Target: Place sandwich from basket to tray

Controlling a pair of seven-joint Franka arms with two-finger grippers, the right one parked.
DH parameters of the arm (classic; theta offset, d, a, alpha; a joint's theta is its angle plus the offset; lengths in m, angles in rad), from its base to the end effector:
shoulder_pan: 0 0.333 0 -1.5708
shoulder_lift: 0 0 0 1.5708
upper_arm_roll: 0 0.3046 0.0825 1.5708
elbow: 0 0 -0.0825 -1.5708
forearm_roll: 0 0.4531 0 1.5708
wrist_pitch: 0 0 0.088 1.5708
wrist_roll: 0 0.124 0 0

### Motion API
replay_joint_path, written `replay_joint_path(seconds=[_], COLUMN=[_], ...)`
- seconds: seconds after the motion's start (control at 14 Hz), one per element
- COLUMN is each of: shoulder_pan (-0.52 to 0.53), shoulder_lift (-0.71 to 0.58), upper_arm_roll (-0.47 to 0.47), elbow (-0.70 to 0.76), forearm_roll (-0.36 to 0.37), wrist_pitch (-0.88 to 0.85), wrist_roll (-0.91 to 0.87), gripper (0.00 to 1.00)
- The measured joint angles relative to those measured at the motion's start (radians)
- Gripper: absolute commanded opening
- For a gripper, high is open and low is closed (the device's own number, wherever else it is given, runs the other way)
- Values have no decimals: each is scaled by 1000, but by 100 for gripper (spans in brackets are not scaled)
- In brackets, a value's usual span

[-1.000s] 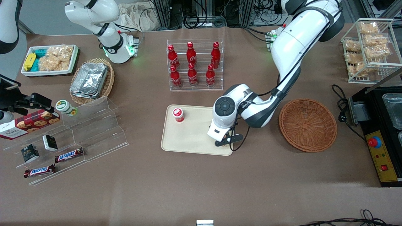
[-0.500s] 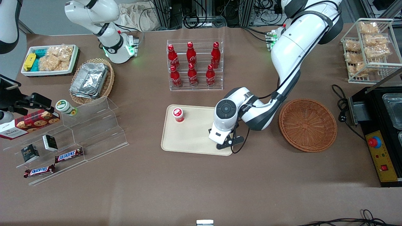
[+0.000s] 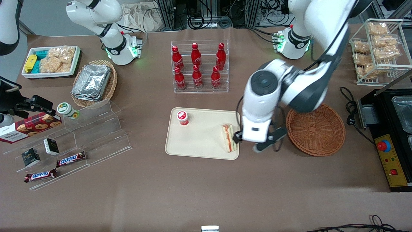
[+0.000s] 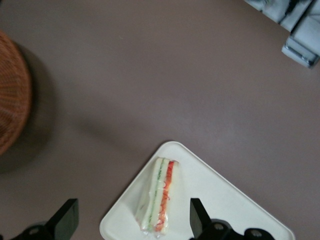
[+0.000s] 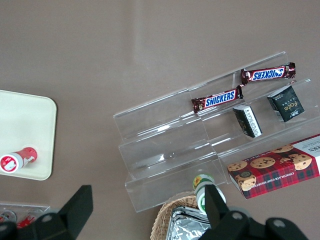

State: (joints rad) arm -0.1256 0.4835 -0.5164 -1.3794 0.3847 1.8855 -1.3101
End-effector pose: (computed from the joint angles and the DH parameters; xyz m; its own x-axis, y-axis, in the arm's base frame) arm 0.6632 -0.3761 0.4287 0.7995 0.5794 0.1583 0.5809 -0.8129 0.0415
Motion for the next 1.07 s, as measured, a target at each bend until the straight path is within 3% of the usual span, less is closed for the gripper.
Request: replay_joint_path(seconds=[0.14,0.36,0.79,1.07], shoulder_pan=[68,112,67,60], shoulder_lift=[-73,-159,-306,-387], upper_arm_roll=[-6,38,380,526], elbow=[-4,-6,-43,-100], forearm_roll=[-41,-143,-301,-348], wrist_pitch=[-48,-154,-269,-283], wrist_roll=[38,256,831,1109], gripper=[100,100,100,100])
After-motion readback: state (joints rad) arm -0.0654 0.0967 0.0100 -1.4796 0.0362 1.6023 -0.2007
